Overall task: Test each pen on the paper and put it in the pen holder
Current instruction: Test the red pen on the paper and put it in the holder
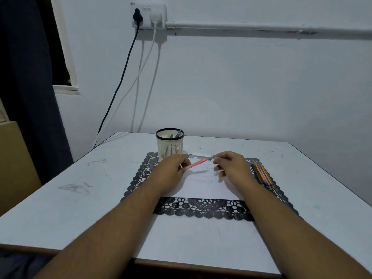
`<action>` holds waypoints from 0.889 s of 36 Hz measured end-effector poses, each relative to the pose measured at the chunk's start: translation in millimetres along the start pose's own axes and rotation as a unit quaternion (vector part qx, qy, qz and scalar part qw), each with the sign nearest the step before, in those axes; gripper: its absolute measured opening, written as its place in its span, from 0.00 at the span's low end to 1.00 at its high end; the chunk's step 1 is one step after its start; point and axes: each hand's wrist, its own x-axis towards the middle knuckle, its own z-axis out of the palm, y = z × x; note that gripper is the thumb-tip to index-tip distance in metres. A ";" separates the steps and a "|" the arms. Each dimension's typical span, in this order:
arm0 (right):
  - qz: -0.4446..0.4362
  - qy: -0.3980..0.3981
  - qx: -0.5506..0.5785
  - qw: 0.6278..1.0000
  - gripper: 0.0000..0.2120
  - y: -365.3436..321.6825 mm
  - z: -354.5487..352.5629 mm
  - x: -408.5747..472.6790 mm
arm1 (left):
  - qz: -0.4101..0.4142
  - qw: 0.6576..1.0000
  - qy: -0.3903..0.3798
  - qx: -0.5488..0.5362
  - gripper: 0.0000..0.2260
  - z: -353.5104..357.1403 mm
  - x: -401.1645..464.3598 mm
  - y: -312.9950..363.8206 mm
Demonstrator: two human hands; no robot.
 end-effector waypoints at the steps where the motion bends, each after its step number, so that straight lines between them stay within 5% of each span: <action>1: 0.004 0.002 0.027 1.000 0.05 -2.8 -0.4 -0.1 | 0.001 1.000 0.000 0.000 0.03 -0.3 0.5 0.1; 32: -0.008 -0.054 0.088 0.995 0.06 -5.0 5.0 -2.3 | 0.032 0.999 0.012 -0.017 0.04 2.4 -0.3 0.4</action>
